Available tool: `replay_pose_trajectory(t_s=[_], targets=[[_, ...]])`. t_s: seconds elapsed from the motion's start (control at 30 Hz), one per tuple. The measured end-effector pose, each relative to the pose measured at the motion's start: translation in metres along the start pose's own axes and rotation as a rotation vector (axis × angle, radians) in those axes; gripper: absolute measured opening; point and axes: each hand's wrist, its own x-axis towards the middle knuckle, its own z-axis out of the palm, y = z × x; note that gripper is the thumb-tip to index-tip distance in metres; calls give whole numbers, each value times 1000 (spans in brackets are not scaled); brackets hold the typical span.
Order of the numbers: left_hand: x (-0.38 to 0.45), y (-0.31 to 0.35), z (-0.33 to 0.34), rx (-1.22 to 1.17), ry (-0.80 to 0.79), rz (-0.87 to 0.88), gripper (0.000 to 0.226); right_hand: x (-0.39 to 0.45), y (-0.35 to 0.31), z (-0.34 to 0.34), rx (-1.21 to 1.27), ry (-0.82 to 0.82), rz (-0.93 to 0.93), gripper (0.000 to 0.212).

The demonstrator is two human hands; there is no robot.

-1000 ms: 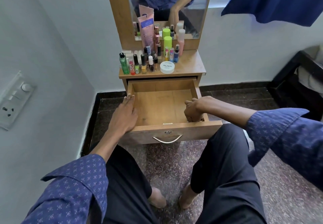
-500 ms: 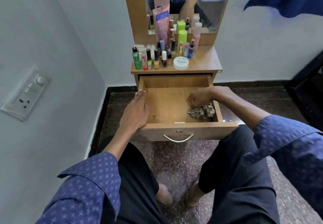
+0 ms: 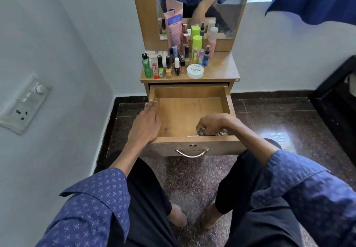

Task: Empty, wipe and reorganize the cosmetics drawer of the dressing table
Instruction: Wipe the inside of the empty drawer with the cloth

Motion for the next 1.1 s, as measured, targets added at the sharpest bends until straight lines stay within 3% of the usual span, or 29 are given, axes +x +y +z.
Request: replay_pose_trajectory(t_s=[0.13,0.23,0.33,0.43,0.67,0.8,0.9,1.1], targets=[[2,-4,1,-9,3,10,55,-2,15,11,97,95,0,30],[2,-4,1,-3,3,11,55,-11,31,8,112,-1,5,33],[-1,-3,1,-3,5,8,55,-13,21,0,-14,-72,118,44],[0,-1,1,-10,2,-1,55,-2,2,-1,-171,-94,118,37],[1,-3,2,-8,1,4,55,-2,2,5,62,35,67,31],[3,-7,4,-6,9,21,54,-8,18,2,-22,-70,224,35],[5,-8,5,-9,-1,16,55,-8,-6,-1,-95,-83,280,19],[4,-7,4,-22,7,8,55,7,-13,5,230,77,-22,18]])
